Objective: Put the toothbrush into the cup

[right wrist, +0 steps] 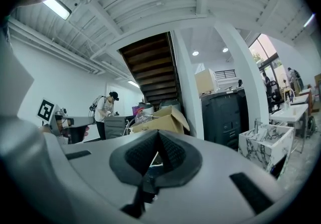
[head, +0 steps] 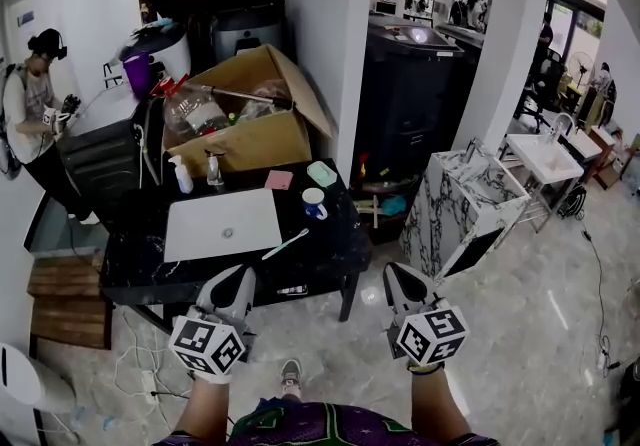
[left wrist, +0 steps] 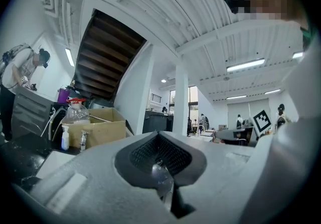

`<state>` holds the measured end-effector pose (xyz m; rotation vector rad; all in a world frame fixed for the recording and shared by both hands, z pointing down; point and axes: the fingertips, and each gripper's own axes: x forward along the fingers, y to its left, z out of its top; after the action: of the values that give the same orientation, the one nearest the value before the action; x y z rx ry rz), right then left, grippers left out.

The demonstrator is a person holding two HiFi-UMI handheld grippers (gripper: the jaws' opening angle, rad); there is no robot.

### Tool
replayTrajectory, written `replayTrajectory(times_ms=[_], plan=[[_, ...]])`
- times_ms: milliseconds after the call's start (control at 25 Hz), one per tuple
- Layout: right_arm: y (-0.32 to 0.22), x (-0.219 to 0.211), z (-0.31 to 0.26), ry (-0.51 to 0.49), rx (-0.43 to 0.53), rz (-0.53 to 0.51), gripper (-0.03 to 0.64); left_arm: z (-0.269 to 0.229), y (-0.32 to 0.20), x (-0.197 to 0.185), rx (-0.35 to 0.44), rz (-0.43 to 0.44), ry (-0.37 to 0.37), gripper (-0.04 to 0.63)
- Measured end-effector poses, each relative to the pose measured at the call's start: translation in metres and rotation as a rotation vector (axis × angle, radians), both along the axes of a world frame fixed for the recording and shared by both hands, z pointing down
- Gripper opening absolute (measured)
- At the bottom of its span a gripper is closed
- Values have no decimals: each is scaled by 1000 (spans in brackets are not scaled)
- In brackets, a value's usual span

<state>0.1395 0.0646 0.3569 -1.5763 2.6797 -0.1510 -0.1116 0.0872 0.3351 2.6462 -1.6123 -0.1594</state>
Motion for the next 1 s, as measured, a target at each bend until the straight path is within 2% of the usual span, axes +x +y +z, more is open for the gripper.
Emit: replayTrajectory(times_ms=[520, 1000], plan=[[-80, -24, -9, 6, -7, 8, 2, -1, -85, -18, -13, 30, -6, 16], [-153, -68, -27, 4, 9, 12, 2, -6, -156, -37, -9, 132, -23, 16]])
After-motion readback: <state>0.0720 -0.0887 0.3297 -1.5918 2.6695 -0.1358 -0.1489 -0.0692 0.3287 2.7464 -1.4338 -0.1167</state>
